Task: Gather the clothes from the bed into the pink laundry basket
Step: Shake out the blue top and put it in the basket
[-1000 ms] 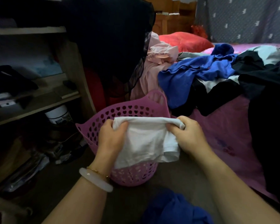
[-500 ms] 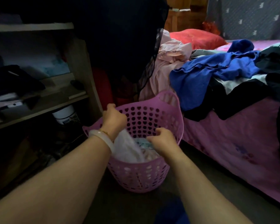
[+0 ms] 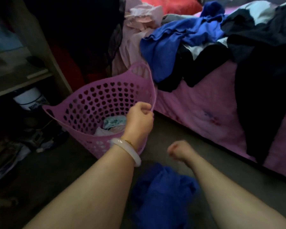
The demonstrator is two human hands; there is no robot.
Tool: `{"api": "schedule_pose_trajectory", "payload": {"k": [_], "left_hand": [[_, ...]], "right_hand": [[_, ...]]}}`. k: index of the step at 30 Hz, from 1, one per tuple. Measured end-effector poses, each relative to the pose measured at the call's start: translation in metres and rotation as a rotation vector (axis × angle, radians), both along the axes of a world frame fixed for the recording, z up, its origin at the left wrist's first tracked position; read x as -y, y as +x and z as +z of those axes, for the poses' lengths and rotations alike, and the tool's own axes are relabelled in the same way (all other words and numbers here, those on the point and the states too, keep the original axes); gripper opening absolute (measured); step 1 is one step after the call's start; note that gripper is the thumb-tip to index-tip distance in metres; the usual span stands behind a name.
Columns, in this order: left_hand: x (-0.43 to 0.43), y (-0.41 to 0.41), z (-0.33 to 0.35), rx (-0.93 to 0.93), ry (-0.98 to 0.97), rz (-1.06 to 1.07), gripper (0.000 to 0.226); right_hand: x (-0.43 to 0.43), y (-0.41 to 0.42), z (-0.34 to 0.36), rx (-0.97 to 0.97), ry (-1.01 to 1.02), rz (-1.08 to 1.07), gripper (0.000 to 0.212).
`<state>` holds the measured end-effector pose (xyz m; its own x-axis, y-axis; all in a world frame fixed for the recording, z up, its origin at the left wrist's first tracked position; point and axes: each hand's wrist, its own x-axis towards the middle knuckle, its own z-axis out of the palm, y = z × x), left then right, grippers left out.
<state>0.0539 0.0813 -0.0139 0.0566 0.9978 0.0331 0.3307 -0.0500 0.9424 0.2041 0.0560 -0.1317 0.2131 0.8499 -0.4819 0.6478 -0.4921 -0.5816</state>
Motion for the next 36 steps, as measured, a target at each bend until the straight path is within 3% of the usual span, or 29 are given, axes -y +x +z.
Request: {"api": "schedule_pose_trajectory", "payload": {"k": [2, 5, 8, 11, 12, 14, 16, 19, 21, 23, 26, 28, 33, 36], "left_hand": [[0.02, 0.015, -0.023, 0.011, -0.103, -0.044, 0.024], [0.042, 0.017, -0.054, -0.023, -0.259, -0.09, 0.031], [0.054, 0.003, -0.069, -0.148, -0.392, -0.124, 0.031], [0.06, -0.013, -0.074, -0.259, -0.463, -0.148, 0.039], [0.061, -0.017, -0.074, -0.293, -0.48, -0.16, 0.044], [0.063, -0.024, -0.072, -0.345, -0.516, -0.258, 0.064], [0.062, -0.031, -0.07, -0.393, -0.536, -0.409, 0.092], [0.061, -0.034, -0.06, -0.282, -0.5, -0.519, 0.117], [0.06, -0.031, -0.053, -0.148, -0.377, -0.469, 0.106], [0.059, -0.029, -0.042, -0.121, -0.228, -0.385, 0.078], [0.057, -0.036, -0.028, -0.217, -0.09, -0.305, 0.048], [0.055, -0.047, -0.021, -0.189, -0.122, -0.225, 0.03], [0.06, -0.062, 0.012, 0.259, -0.481, 0.048, 0.018], [0.061, -0.06, 0.03, 0.405, -0.539, 0.111, 0.016]], "right_hand": [[0.027, -0.006, -0.033, 0.187, -0.258, 0.319, 0.031], [0.063, -0.019, -0.06, 0.149, -0.386, 0.417, 0.034], [0.075, -0.014, -0.069, 0.033, -0.261, 0.292, 0.043], [0.067, -0.007, -0.051, -0.09, -0.184, 0.191, 0.013], [0.062, -0.005, -0.043, -0.163, -0.147, 0.158, 0.012], [0.052, -0.002, -0.02, -0.323, -0.065, 0.098, 0.026], [0.046, -0.002, 0.012, -0.424, 0.018, 0.06, 0.026], [0.039, -0.004, 0.058, -0.683, 0.169, -0.043, 0.025], [0.037, -0.004, 0.083, -0.851, 0.238, -0.071, 0.023], [0.038, -0.004, 0.107, -0.915, 0.301, -0.062, 0.024], [0.04, 0.003, 0.131, -0.854, 0.449, -0.129, 0.028], [0.04, 0.015, 0.14, -0.775, 0.543, -0.223, 0.028], [0.044, 0.054, 0.137, -0.081, 0.694, -0.24, 0.027], [0.049, 0.06, 0.132, -0.024, 0.571, -0.125, 0.023]]}}
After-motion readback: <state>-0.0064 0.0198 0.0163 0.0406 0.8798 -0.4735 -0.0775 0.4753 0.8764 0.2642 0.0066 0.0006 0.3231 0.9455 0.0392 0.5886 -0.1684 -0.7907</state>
